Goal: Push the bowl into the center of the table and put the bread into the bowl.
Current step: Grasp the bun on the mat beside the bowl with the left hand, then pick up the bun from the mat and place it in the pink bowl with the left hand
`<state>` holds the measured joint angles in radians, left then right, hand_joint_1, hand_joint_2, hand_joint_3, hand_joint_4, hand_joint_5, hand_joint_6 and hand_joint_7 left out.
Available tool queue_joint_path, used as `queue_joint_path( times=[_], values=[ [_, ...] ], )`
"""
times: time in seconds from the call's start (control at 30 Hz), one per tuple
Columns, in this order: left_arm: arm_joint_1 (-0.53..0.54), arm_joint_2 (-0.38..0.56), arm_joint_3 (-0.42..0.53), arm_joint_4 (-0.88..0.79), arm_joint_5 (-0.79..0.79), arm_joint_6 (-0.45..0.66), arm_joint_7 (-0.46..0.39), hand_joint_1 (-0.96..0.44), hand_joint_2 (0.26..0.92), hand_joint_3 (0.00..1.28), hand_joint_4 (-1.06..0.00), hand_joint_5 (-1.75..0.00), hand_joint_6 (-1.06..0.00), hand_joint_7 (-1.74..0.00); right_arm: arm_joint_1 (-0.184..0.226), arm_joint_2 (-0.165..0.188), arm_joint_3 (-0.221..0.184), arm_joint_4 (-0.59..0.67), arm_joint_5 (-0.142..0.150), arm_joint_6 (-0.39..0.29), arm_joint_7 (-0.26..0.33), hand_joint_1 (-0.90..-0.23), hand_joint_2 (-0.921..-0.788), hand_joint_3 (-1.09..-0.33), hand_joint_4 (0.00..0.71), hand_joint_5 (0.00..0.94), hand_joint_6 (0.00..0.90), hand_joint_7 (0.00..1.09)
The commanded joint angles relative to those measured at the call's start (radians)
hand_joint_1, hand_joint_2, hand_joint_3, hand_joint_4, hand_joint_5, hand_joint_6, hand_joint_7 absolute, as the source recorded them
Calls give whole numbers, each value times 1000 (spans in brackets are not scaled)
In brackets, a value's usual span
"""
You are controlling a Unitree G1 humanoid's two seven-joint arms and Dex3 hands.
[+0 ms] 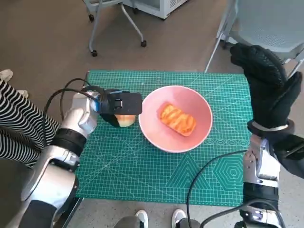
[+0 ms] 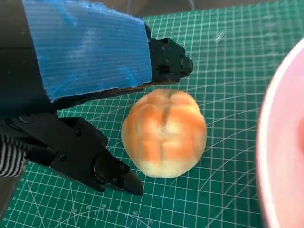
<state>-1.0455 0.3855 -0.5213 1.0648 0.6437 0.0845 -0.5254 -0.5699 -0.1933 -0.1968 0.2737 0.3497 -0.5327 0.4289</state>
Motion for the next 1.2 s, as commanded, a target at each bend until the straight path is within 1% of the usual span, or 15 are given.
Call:
queue_joint_path(
  times=[0.03, 0.1, 0.13, 0.27, 0.43, 0.47, 0.5, 0.53, 0.6, 0.67, 0.7, 0.73, 0.8, 0.97, 1.2],
  values=[
    [-25, -16, -20, 38, 19, -14, 20, -279, 730, 2, -149, -41, -213, -31, 25, -3, -2, -1, -6, 15, -5, -672, -921, -683, 129, 0, -1, 616],
    [-23, -23, -25, 55, 23, -21, 33, -280, 734, 4, -193, -56, -238, -40, 24, -3, -2, -1, -5, 15, -4, -672, -921, -683, 129, 0, -1, 616],
    [-20, -26, -28, 62, 25, -25, 41, -273, 742, 6, -250, -57, -275, -45, 24, -3, -2, -1, -6, 15, -4, -672, -921, -683, 129, 0, -1, 616],
    [-10, -34, -33, 91, 29, -49, 75, -247, 756, 10, -325, -66, -336, -62, 23, -3, -2, 1, -7, 14, -5, -672, -921, -684, 129, 0, -1, 616],
    [3, -38, -26, 119, 20, -85, 124, -167, 791, 19, -534, -115, -487, -108, 25, -2, -1, -1, -8, 15, -6, -672, -921, -684, 129, 0, -1, 616],
    [6, -38, -22, 124, 16, -94, 138, -142, 803, 16, -594, -220, -524, -133, 24, -2, -1, -1, -8, 15, -6, -672, -921, -684, 129, 0, -1, 616],
    [8, -39, -19, 129, 13, -100, 148, -40, 820, 32, -618, -415, -549, -156, 24, -2, -1, 0, -8, 15, -6, -672, -921, -684, 129, 0, -1, 616],
    [9, -37, -16, 131, 10, -108, 160, 108, 857, 37, -652, -697, -572, -223, 24, -3, -2, 0, -7, 15, -6, -673, -921, -684, 129, 0, -1, 616],
    [12, -31, -8, 131, 5, -125, 185, 270, 885, 30, -720, -964, -586, -451, 23, -3, -2, 0, -6, 15, -5, -673, -921, -684, 129, 0, -1, 616],
    [15, -24, 0, 129, -1, -145, 212, 138, 883, 64, -712, -1048, -640, -779, 23, -2, -2, 1, -6, 15, -5, -673, -921, -684, 129, 0, -1, 616],
    [16, -20, 4, 128, -3, -153, 222, 89, 883, 77, -739, -1083, -633, -890, 23, -2, -2, 1, -7, 15, -6, -674, -921, -683, 129, 0, -1, 616],
    [18, -15, 8, 126, -5, -164, 237, 71, 883, 81, -749, -1096, -631, -930, 22, -2, -2, 1, -6, 15, -5, -674, -921, -683, 129, 0, -1, 616],
    [22, -5, 17, 121, -10, -184, 261, 30, 890, 82, -765, -1057, -619, -1109, 22, -1, -1, 2, -6, 15, -5, -674, -921, -683, 130, 0, -1, 616],
    [23, 16, 44, 107, -27, -215, 296, 6, 899, 74, -751, -1011, -640, -1231, 21, 1, 0, 6, -6, 11, -4, -675, -921, -682, 130, 0, -1, 616],
    [7, 61, 93, 43, -56, -217, 317, 2, 906, 63, -759, -1079, -629, -1178, 23, 1, 0, 3, -3, 14, -2, -677, -921, -682, 129, 0, -1, 616]
  ],
)
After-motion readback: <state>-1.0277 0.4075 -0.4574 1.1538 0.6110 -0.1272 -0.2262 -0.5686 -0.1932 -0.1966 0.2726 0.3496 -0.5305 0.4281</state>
